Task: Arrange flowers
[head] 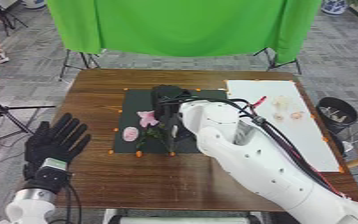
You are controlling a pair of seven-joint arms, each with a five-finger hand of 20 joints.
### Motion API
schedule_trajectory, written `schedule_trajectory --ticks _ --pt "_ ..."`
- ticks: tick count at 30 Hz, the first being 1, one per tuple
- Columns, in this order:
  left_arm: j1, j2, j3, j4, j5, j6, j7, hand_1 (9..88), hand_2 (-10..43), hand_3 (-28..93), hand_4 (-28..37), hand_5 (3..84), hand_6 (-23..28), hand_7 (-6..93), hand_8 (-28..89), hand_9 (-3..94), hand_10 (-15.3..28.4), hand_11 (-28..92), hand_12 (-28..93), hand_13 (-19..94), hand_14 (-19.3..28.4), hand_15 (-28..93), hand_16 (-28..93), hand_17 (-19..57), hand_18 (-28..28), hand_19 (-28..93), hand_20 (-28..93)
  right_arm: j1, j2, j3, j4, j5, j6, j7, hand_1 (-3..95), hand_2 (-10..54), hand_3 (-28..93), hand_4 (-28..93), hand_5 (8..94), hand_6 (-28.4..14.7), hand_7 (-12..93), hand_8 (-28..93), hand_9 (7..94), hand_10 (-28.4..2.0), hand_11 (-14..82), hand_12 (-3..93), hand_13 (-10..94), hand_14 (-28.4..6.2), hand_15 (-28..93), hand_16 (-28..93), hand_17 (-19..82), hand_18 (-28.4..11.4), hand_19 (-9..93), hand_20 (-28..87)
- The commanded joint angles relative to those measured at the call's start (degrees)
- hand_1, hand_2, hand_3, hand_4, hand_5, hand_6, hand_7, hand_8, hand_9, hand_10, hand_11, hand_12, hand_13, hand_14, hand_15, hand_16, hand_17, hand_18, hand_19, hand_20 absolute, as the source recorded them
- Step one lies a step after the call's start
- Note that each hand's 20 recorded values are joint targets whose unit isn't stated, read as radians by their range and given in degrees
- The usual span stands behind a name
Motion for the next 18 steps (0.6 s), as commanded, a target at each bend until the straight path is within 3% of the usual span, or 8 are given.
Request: schedule_trajectory --ticks 1,18 --pt "-0.1 0.28 -0.54 -0.21 0.39 0.49 -0.90 28.5 11.6 73 -28.3 41.7 9.4 14.8 -9 35.1 15.7 19 11 24 16.4 36 -7 -7.7 15.6 39 8 -0.4 -1.0 0.3 -0.1 -3.8 -4.2 0.3 57.5 -2.4 67 -28 74.7 0.5 19 -1 79.9 -10.9 10.0 22.4 72 -8.5 35 30 34 -21.5 81 33" --pt "-0.5 0.14 -0.20 0.00 0.25 0.41 -1.07 28.6 11.7 72 -28.3 41.7 9.4 14.8 -9 35.1 15.8 19 11 24 16.4 37 -6 -7.7 15.8 40 8 -1.0 -1.4 1.4 0.4 -3.4 -9.3 1.5 54.0 -7.9 71 -28 68.4 -0.7 19 -3 73.7 -10.8 11.6 19.6 70 -8.4 34 31 33 -21.8 80 33"
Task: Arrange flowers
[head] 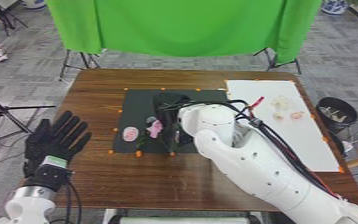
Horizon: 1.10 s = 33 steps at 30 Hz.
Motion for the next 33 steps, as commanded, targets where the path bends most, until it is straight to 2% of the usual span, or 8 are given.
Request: schedule_trajectory --ticks 1,10,13,16,19,26,30,33 --pt "0.1 -0.18 -0.07 0.02 0.09 0.35 -0.49 28.6 11.6 73 -28.3 41.6 9.4 14.8 -9 35.1 15.8 19 11 24 16.5 37 -6 -7.7 15.9 40 8 -0.3 -0.6 1.3 0.1 -0.3 -2.5 0.6 53.4 -8.5 71 -28 67.8 -0.8 20 -3 72.9 -10.8 12.4 18.5 69 -8.4 34 31 33 -21.7 80 33" --pt "0.1 -0.24 0.21 -0.02 -0.11 0.59 -0.39 28.6 11.6 73 -28.3 41.4 9.4 14.8 -9 35.0 15.8 19 11 24 16.4 37 -7 -7.5 16.1 41 9 -1.2 -0.6 3.2 -0.3 0.5 -2.3 1.6 49.9 -9.5 75 -28 63.1 -1.3 18 -11 67.7 -12.7 13.5 14.7 68 -8.9 35 29 33 -21.5 80 31" --pt "0.4 -0.85 0.02 -0.16 0.07 0.60 -0.53 28.6 11.6 73 -28.3 41.0 9.4 14.9 -9 34.9 15.7 19 11 24 16.4 37 -7 -7.5 16.1 41 9 -2.3 0.4 5.5 -2.9 1.6 -2.1 2.5 48.2 -9.5 77 -28 60.8 -1.6 18 -13 64.8 -13.2 12.9 14.3 68 -9.6 36 26 33 -21.5 80 31" --pt "0.1 -1.30 0.06 -0.06 0.42 0.22 -0.75 28.6 11.6 73 -28.3 40.8 9.3 15.0 -9 34.8 15.7 19 11 24 16.4 37 -7 -7.5 16.1 41 9 -3.9 3.9 8.8 -6.8 1.2 0.5 3.6 45.5 -9.5 78 -28 57.9 -2.7 18 -13 61.2 -14.1 12.1 13.9 67 -10.6 39 21 33 -21.9 80 30" --pt "-0.2 -1.09 0.16 0.05 0.31 -0.10 -0.22 28.6 11.6 73 -28.3 40.7 9.3 15.1 -9 34.7 15.7 19 11 24 16.4 37 -7 -7.5 16.1 41 9 -5.2 8.3 12.8 -9.1 1.3 3.0 5.5 44.3 -9.5 78 -28 57.0 -3.1 17 -13 60.0 -14.4 11.7 13.8 67 -11.0 40 21 32 -22.1 80 30" --pt "-0.9 -0.53 0.53 0.21 0.31 -0.54 0.40 28.6 11.6 72 -28.3 40.7 9.3 15.2 -9 34.7 15.7 19 11 24 16.3 37 -7 -7.6 16.1 41 9 -10.1 17.5 24.5 -8.3 4.7 7.7 11.2 42.0 -9.3 78 -28 52.7 -3.8 15 -12 55.0 -15.7 10.4 13.8 62 -12.5 42 19 31 -22.4 79 30" --pt "-0.4 -0.62 0.47 -0.12 -0.14 0.45 0.98 28.5 11.6 72 -28.3 40.8 9.4 15.2 -9 34.6 15.7 19 11 24 16.3 37 -7 -7.6 16.1 40 9 -12.0 20.8 27.6 -5.9 2.7 9.0 12.4 43.9 -9.1 79 -28 50.5 -3.6 15 -12 50.6 -12.8 9.2 12.0 60 -12.5 40 17 30 -21.4 76 27" --pt "0.2 -0.65 0.25 -0.18 -0.25 0.48 1.36 28.6 11.5 73 -28.3 40.9 9.4 15.2 -9 34.7 15.8 19 11 24 16.4 37 -6 -7.6 16.1 41 9 -12.8 21.8 29.2 -4.8 1.6 5.2 12.1 47.6 -9.4 78 -28 52.3 -2.2 16 -13 52.2 -10.6 9.6 10.7 62 -11.1 38 17 30 -21.4 76 28"
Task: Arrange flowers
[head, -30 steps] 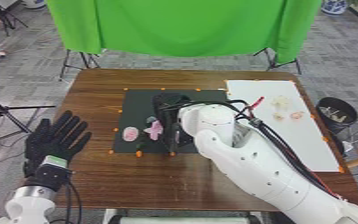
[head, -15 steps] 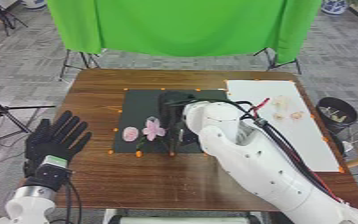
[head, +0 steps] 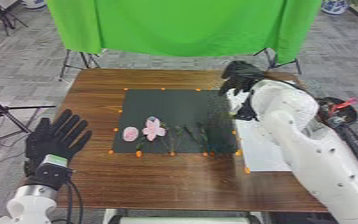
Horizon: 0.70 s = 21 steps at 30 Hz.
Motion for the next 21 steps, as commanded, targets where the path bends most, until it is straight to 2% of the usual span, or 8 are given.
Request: schedule_trajectory --ticks 1,5,9,10,16,18,21 --pt "1.3 -0.09 -0.31 -0.31 -0.42 0.32 1.00 28.6 11.5 73 -28.3 40.9 9.4 15.1 -9 34.6 15.8 19 11 24 16.3 37 -6 -7.6 16.1 41 9 -3.3 7.9 5.7 4.7 -4.6 -3.2 1.5 48.1 -9.5 78 -28 52.5 -2.0 16 -13 52.4 -10.6 9.4 10.6 63 -10.9 38 17 30 -21.4 76 28" --pt "1.7 -0.61 -0.55 -0.47 0.18 0.10 0.51 28.7 11.4 73 -28.3 41.2 9.5 15.4 -9 34.7 15.7 19 12 24 16.3 37 -6 -7.6 16.1 41 9 -4.0 7.5 6.0 5.9 -4.1 -5.9 2.6 49.6 -9.5 77 -28 52.5 -1.7 15 -13 52.4 -10.2 8.8 10.4 63 -10.4 37 19 29 -21.5 76 29" --pt "1.7 -1.20 -0.52 -0.43 0.45 -0.03 0.29 28.7 11.4 73 -28.3 41.2 9.5 15.5 -9 34.7 15.8 20 12 25 16.3 38 -6 -7.6 16.1 41 9 -3.1 7.0 5.7 6.3 -2.2 -12.9 4.5 51.5 -9.5 74 -28 56.4 -0.6 16 -13 57.1 -9.9 9.8 11.1 64 -9.6 35 25 30 -21.6 76 32" --pt "1.9 -0.74 -0.39 -0.42 0.11 -0.07 0.81 28.7 11.3 73 -28.3 41.3 9.5 15.5 -9 34.8 15.9 20 12 25 16.3 38 -6 -7.6 16.1 41 9 -3.1 6.7 5.8 6.6 -1.9 -13.3 4.4 51.7 -9.5 74 -28 56.8 -0.6 16 -13 57.8 -9.9 9.7 11.2 64 -9.5 35 26 30 -21.5 76 32" --pt "2.0 -0.91 -0.32 -0.46 0.83 0.17 0.30 28.7 11.4 73 -28.3 41.3 9.5 15.4 -9 34.7 15.8 20 12 25 16.3 38 -7 -7.6 16.1 41 9 -3.2 6.2 5.2 8.4 -2.3 -12.4 4.9 52.6 -9.5 73 -28 56.5 -0.8 16 -13 57.2 -10.0 9.1 11.1 65 -9.3 34 27 30 -21.5 76 32" --pt "2.2 -0.95 -0.22 -0.50 0.50 0.39 0.48 28.8 11.4 72 -28.3 41.2 9.5 15.4 -9 34.3 15.7 20 12 25 16.3 38 -7 -7.5 16.1 40 9 -3.6 5.9 5.0 9.2 -3.3 -12.4 4.7 53.0 -9.5 72 -28 56.4 -0.7 16 -13 57.1 -10.0 9.2 11.2 65 -9.4 34 28 30 -21.4 77 32" --pt "1.9 -1.39 -0.12 -0.47 0.62 0.70 -0.02 29.0 11.3 72 -28.3 41.1 9.6 15.3 -9 34.0 15.6 20 12 25 16.3 38 -7 -7.6 16.1 41 9 -4.5 5.9 4.4 10.8 -4.5 -8.9 5.1 54.4 -9.5 71 -28 56.4 -0.4 16 -13 57.1 -10.1 9.2 11.3 65 -8.8 34 29 31 -21.5 77 33"
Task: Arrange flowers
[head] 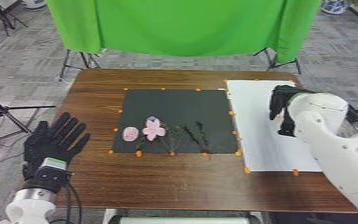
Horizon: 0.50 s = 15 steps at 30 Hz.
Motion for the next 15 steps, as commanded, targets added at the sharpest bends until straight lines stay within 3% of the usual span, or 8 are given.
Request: schedule_trajectory --ticks 1,2,8,9,11,15 --pt "0.6 -0.88 0.29 -0.41 0.34 0.68 -0.56 29.0 11.3 72 -28.3 41.1 9.6 15.3 -9 33.9 15.7 20 12 25 16.3 38 -7 -7.6 16.1 40 9 -1.8 -0.6 -1.1 3.3 -3.1 5.5 0.4 55.0 -9.5 70 -28 56.6 -0.3 16 -13 57.2 -10.0 9.4 11.4 65 -8.5 34 29 31 -21.1 77 32" --pt "0.6 -1.12 0.12 -0.21 0.85 0.31 -1.05 29.0 11.2 72 -28.3 41.1 9.6 15.3 -9 33.8 15.7 20 12 25 16.3 38 -7 -7.6 16.1 40 9 -2.6 -0.3 -1.1 3.5 -3.0 7.4 0.5 55.8 -9.5 69 -28 56.9 -0.1 17 -13 57.6 -9.7 9.7 11.5 66 -8.0 33 30 32 -20.8 77 32" --pt "0.6 -1.12 0.50 -0.42 0.54 0.69 -0.94 29.0 11.3 72 -28.3 41.0 9.5 15.3 -9 33.6 15.7 20 12 24 16.2 38 -7 -7.6 16.1 40 9 -6.0 -1.2 0.3 4.5 -2.6 11.5 1.7 59.3 -9.5 67 -28 61.2 1.3 19 -14 64.1 -9.6 12.1 12.5 69 -6.3 27 35 37 -17.3 75 27" --pt "0.5 -1.18 0.69 -0.36 0.53 0.64 -1.11 29.0 11.3 72 -28.3 40.9 9.5 15.4 -9 33.6 15.7 20 12 24 16.3 38 -7 -7.6 16.1 40 9 -6.6 -1.5 0.5 4.7 -2.4 12.8 2.0 60.1 -9.5 66 -28 62.1 1.2 19 -12 66.8 -9.7 12.2 15.1 70 -5.8 25 36 39 -16.1 74 25" --pt "0.5 -1.53 0.95 -0.41 0.44 0.76 -1.23 29.1 11.4 72 -28.3 41.0 9.5 15.4 -9 33.6 15.7 20 12 24 16.3 38 -7 -7.6 16.1 40 9 -7.7 -1.9 0.8 4.7 -1.8 14.2 2.1 62.9 -9.5 63 -28 66.7 0.5 20 -4 78.4 -9.6 6.7 30.4 74 -4.5 22 39 46 -12.5 69 20" --pt "0.3 -1.55 0.97 -0.41 0.57 0.82 -1.33 29.1 11.4 72 -28.3 41.0 9.6 15.4 -9 33.5 15.7 20 12 24 16.4 38 -7 -7.6 16.1 40 9 -8.8 -2.2 0.1 4.7 -3.4 17.4 0.4 64.9 -9.5 62 -28 73.9 1.4 24 0 86.7 -9.5 7.7 38.8 79 -4.8 22 43 50 -12.1 68 21"
